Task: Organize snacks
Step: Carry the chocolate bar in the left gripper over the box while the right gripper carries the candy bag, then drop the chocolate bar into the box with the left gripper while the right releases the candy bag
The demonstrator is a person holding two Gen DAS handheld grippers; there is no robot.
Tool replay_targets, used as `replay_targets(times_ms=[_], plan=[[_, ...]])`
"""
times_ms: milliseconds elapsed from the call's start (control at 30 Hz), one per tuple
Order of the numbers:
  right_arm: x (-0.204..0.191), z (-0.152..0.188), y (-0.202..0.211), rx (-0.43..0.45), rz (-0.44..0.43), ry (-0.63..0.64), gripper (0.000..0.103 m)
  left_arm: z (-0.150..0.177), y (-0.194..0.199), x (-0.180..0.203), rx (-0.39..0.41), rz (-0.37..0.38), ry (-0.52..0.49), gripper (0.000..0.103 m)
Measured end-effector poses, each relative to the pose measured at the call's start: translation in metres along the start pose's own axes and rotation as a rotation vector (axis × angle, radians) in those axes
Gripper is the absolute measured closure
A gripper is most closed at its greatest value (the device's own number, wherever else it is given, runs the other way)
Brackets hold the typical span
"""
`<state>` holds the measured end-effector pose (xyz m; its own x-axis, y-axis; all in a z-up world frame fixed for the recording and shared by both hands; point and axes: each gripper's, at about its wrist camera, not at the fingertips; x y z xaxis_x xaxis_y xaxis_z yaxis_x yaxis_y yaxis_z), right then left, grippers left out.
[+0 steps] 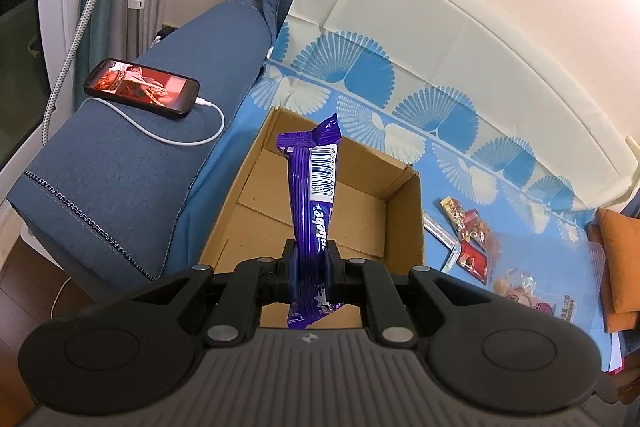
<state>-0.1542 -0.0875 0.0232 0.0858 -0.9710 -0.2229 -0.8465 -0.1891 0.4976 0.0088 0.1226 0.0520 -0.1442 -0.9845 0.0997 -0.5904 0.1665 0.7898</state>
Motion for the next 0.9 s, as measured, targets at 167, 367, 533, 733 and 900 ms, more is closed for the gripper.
replay_targets(times_ms=[167, 367, 533, 733, 900], plan=[[0.0, -0.002, -0.006, -0.006, -0.002, 0.004, 0.089, 0.0, -0.006, 0.003, -0.013, -0.002, -0.011, 0.09], [0.0, -0.008, -0.016, -0.005, -0.004, 0.006, 0.089, 0.0, -0.019, 0.006, -0.039, -0.006, -0.038, 0.09], [0.0, -0.011, -0.026, -0.022, -0.016, 0.01, 0.089, -0.001, -0.025, 0.009, -0.043, -0.008, -0.055, 0.09], [0.001, -0.014, -0.04, -0.041, -0.022, 0.006, 0.089, -0.001, -0.035, 0.014, -0.062, -0.01, -0.075, 0.09], [0.004, -0.015, -0.05, -0.053, -0.027, -0.012, 0.089, -0.001, -0.044, 0.017, -0.073, -0.02, -0.095, 0.09]])
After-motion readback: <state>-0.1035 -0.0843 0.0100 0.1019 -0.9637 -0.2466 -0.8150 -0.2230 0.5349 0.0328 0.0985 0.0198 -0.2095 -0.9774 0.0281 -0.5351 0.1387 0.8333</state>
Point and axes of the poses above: each gripper's, at about its wrist camera, not at the fingertips, and y roughly against the way its jaws point, x to its right, z to its underside, and after that the axes turned 14 degrees about -z, right-handed
